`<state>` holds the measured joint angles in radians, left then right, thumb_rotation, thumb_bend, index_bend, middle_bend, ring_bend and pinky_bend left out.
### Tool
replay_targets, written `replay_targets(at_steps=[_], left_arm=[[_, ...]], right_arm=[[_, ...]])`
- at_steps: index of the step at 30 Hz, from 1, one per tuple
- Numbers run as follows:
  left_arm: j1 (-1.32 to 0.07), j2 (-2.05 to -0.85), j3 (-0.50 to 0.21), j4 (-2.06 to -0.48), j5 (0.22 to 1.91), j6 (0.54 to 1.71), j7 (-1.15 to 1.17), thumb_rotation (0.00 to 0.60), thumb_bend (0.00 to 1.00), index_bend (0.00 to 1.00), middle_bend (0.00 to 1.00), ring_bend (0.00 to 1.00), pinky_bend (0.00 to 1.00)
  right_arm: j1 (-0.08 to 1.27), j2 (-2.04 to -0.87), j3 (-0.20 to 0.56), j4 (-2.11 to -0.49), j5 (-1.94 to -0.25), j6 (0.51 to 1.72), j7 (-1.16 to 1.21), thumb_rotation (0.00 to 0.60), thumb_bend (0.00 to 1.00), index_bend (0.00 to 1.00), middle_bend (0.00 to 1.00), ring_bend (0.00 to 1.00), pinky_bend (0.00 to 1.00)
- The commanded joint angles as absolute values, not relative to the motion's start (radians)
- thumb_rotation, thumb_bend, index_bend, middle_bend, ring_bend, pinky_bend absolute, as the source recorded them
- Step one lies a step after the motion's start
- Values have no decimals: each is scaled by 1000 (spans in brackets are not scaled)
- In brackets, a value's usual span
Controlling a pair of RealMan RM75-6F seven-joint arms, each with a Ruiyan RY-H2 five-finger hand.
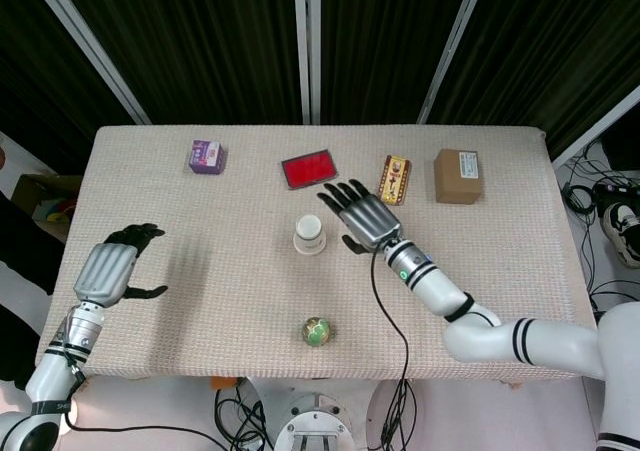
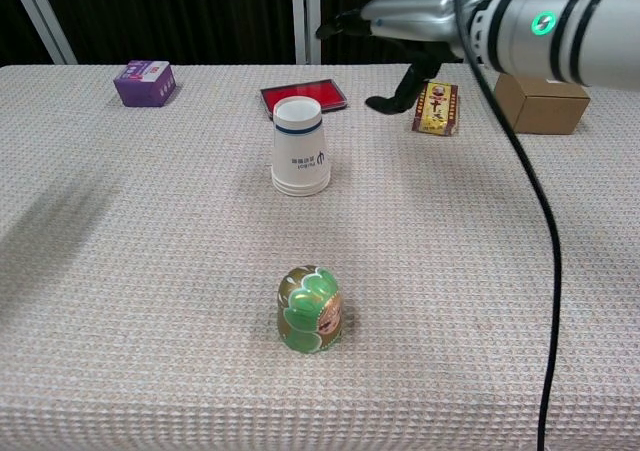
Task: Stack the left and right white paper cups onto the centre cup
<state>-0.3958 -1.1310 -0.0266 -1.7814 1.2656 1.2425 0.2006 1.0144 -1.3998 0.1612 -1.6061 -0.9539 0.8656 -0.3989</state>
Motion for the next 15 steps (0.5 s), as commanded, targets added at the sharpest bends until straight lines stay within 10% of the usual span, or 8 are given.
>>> replay_targets(at_steps=[1,15], left_arm=[[-371,-1117,-29,-1754,1250,1281,262,600,63,207,159,141,235],[-183,-1114,34,-1724,1342,1548,369,600,64,230,169,146,208]], right_arm=[[838,-1250,84,-1740,-1074,1064,-344,600,365,0,42,0,94],[323,-1033,-150,-1747,-1394,1515,18,600,367,0,92,0,137]])
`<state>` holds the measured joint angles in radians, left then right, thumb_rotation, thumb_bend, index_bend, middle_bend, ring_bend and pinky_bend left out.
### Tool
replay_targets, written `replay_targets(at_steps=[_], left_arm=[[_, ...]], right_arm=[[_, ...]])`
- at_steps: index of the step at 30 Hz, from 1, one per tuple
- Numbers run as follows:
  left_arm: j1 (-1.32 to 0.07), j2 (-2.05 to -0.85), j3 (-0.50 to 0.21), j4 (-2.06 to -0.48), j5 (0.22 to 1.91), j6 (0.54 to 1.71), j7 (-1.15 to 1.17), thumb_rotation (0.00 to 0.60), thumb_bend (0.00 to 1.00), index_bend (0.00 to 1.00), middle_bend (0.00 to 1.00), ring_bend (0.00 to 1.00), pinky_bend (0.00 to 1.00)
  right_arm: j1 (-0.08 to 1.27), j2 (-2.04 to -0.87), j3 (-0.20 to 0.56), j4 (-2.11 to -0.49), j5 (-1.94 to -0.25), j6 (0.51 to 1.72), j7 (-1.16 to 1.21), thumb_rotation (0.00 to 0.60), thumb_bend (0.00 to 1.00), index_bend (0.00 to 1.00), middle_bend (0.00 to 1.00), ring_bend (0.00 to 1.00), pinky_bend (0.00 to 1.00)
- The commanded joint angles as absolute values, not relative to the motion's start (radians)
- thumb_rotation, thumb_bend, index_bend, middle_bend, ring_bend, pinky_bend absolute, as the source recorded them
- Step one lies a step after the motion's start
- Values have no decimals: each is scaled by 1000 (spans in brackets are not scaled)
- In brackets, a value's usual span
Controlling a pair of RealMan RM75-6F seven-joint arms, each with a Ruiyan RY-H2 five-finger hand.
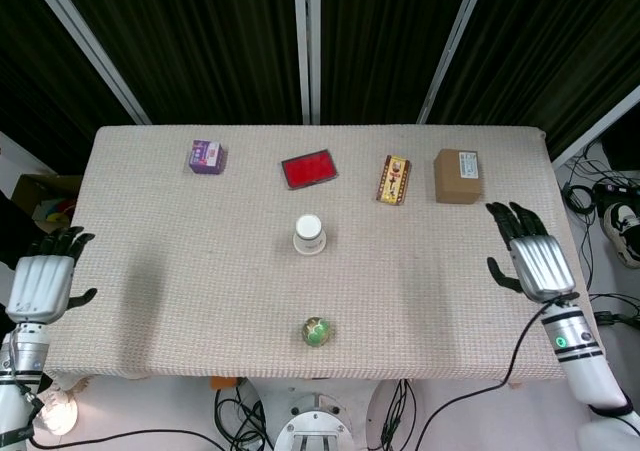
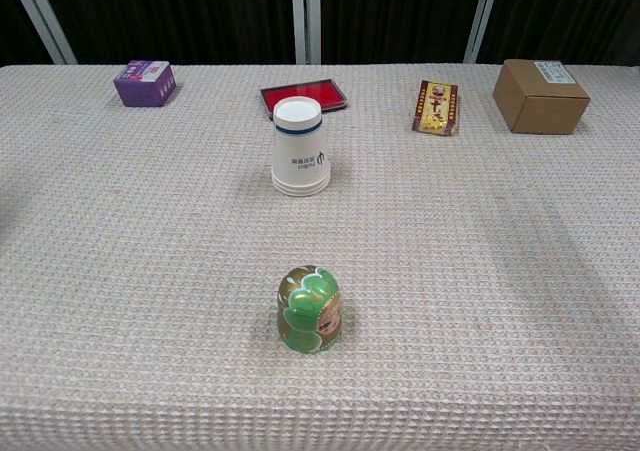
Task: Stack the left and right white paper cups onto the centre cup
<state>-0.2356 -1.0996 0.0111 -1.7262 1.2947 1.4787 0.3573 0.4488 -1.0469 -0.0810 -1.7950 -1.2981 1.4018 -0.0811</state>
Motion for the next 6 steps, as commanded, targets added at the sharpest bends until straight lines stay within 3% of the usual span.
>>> replay_targets(at_steps=[1,6], left_arm=[[-168,-1119,39,-1724,1356,1570,371,600,64,230,169,146,205],[-107,-1134,75,-1730,1438,1644,401,600,63,230,170,145,190]], right_arm=[[299,-1042,-157,-1729,-1406,1533,37,600,367,0,92,0,137],[211,-1097,-156,-1627,-1470,1614,102,600,367,0,90,0,138]])
